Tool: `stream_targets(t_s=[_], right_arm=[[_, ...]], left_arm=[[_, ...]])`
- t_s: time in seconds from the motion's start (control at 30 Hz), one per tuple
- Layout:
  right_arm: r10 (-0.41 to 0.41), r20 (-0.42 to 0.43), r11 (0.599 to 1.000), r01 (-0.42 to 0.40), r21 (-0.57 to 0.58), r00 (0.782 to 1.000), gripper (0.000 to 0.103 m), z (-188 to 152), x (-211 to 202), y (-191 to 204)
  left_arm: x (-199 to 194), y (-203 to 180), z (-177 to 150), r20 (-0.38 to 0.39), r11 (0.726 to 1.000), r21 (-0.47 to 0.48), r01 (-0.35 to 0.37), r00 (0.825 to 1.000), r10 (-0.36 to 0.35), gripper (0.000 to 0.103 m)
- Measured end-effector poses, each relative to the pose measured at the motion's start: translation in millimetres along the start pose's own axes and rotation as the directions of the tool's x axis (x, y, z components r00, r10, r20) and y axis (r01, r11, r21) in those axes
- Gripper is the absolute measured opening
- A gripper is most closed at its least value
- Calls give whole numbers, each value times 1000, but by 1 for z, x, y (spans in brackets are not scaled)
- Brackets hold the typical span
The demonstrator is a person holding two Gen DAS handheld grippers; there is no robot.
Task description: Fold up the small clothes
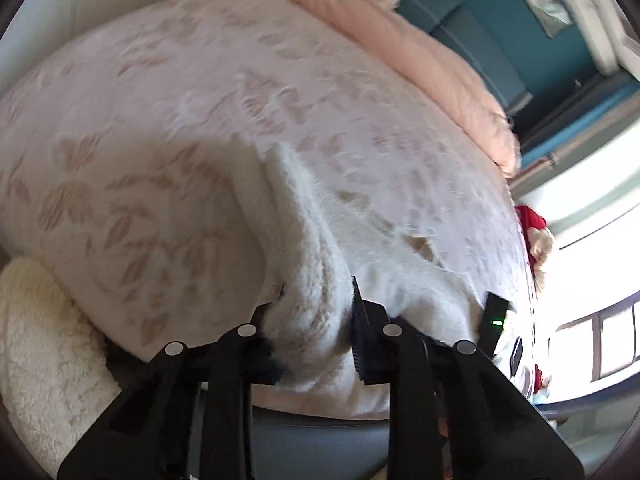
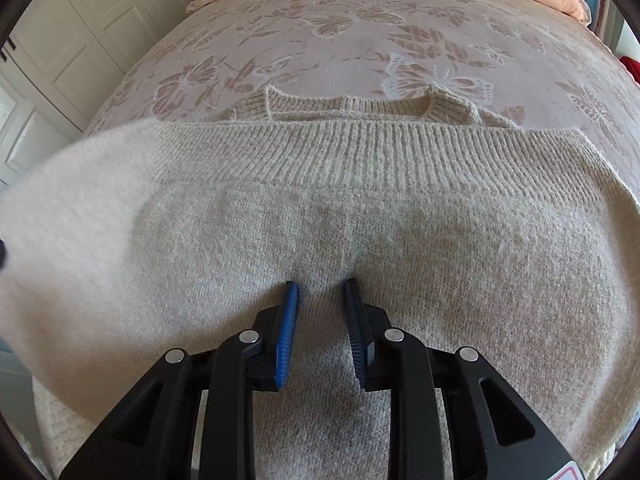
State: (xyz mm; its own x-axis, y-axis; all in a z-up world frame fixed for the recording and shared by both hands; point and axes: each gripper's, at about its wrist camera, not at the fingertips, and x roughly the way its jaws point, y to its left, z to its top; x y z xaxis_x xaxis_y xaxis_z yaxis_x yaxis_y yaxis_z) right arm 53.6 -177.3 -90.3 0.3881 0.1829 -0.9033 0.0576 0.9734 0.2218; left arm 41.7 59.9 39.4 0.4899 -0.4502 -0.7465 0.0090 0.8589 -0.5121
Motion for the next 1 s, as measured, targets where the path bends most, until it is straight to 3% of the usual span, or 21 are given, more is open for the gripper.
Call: stream_targets(t_s=[0.07,0.13,0.2,0.33,0.43,0.47,0.5,0.6,0.7,0.73,0.87,1.0], right_arm=[[78,12,994,-79,81,997,23,2,-16,-15],[138,77,976,-149,161,987,30,-5,-43,-37],[143,140,961,-171,216,980,39,-17,-72,-66],[78,192,933,-140,331,978,44,-52,-115,-135],[9,191,911,-87,403,981,48,-84,-136,-175],[-9,191,907,-72,416,982,49,-93,-142,-183],[-14,195,902,-72,426,981,53,-101,-148,-188],[26,223,888,-125,442,974,66,-115,-157,-192],[105,235,879,-201,433,966,74,-107,-153,-183],[134,228,877,-223,426,964,75,-100,-149,-177],[256,208,856,-322,404,944,80,-71,-129,-146],[228,79,880,-240,409,970,84,-56,-101,-123]], left_arm=[[-7,-55,2,13,989,145,38,999,-40,23],[-6,-108,-7,1,958,279,72,997,-75,23],[7,-154,-23,-38,916,385,114,993,-108,23],[59,-217,-76,-149,823,547,155,985,-86,25],[101,-227,-121,-209,779,611,141,978,-13,36],[106,-224,-133,-201,769,630,112,979,22,43],[108,-218,-140,-193,762,641,92,980,44,59],[88,-193,-150,-143,742,669,50,988,63,83],[72,-163,-149,-67,705,708,-47,989,134,91],[71,-152,-149,-59,700,710,-75,985,165,91],[93,-115,-140,-160,769,626,-132,943,292,92],[110,-105,-147,-221,770,627,-121,919,325,92]])
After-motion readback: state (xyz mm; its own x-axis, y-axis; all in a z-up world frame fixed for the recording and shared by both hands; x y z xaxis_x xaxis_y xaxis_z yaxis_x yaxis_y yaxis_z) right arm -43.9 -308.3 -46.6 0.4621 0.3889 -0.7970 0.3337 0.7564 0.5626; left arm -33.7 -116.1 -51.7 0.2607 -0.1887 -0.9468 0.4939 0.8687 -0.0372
